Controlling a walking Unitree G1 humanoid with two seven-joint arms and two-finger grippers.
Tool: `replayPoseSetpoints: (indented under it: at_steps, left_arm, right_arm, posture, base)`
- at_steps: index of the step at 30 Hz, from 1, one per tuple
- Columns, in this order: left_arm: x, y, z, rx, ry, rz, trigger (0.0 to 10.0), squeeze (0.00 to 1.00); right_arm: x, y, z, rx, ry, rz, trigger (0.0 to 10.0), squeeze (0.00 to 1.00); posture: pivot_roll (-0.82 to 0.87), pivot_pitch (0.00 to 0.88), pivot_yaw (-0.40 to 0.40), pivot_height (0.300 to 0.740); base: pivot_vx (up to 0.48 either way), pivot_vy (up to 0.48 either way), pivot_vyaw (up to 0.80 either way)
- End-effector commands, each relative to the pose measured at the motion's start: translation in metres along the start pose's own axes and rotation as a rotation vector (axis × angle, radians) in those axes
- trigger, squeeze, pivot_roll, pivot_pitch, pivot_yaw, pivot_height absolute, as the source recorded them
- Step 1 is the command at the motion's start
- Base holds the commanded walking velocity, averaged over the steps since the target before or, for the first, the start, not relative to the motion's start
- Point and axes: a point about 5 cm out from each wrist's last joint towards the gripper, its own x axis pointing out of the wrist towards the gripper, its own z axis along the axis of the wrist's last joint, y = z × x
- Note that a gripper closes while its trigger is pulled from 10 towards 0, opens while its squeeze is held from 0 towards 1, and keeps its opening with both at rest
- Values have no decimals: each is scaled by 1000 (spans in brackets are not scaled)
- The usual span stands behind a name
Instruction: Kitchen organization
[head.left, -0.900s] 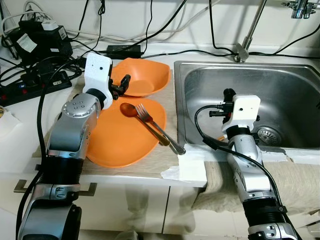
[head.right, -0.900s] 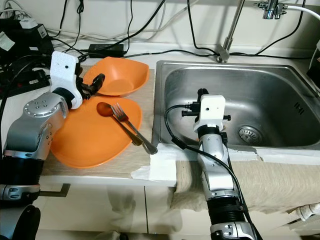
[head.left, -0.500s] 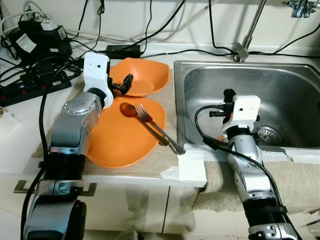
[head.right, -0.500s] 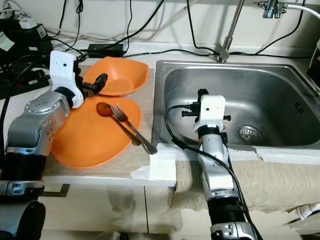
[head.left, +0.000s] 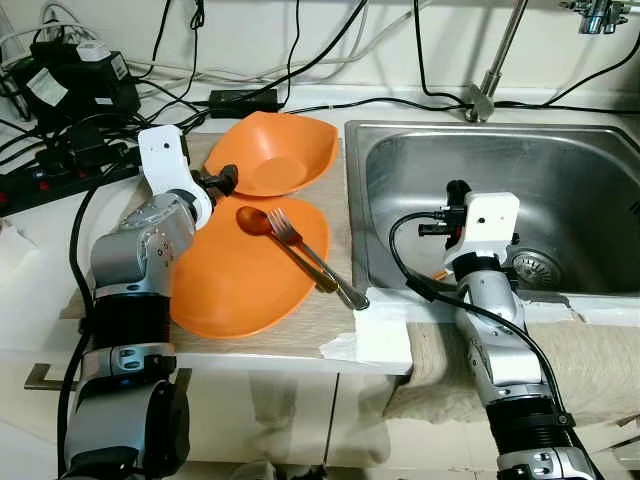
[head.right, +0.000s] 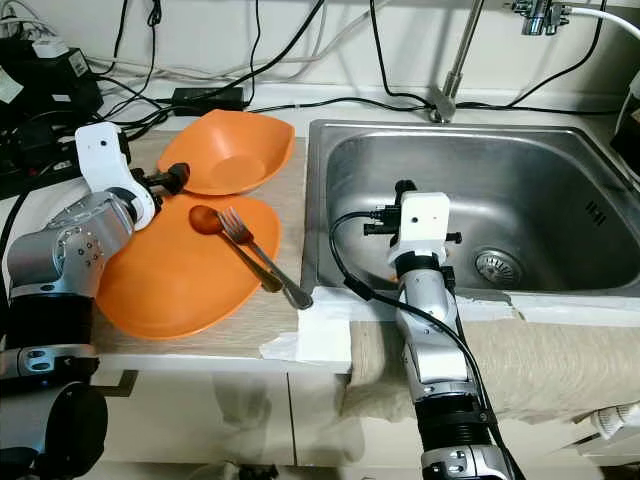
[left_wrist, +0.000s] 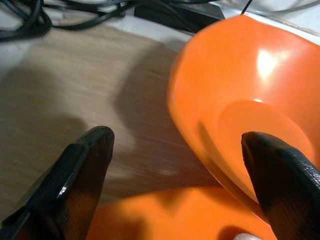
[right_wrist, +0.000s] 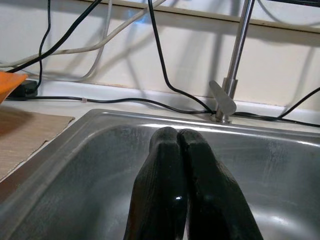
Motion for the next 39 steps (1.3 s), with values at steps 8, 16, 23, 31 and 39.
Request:
replayPoseSetpoints:
  at_steps: [8,16,23,31,39]
  left_arm:
    - [2,-17,9,-150,7,-62,10000,0]
    - [1,-30,16,-132,0,-106,10000,0]
    - [5,-33,2,-76,77,-100,10000,0]
    - [7,-31,-9,-5,133,-94,9294,0]
    - [9,-30,-15,15,166,-89,0,0]
  right_arm:
    - [0,0,0,-10,11,8,10000,0]
    - [0,0,-1,-9,13,8,10000,0]
    - [2,2,1,-8,7,15,10000,0]
    - [1,2,0,-8,10,18,10000,0]
    - [-1,1,-1,-12,14,17,10000,0]
  posture:
    - [37,0,39,740]
    - [34,0,43,740]
    - [33,0,45,740]
    - [30,0,50,740]
    - [23,0,56,740]
  base:
    - [0,0,0]
    - [0,0,0]
    - [0,0,0]
    - [0,0,0]
    - [0,0,0]
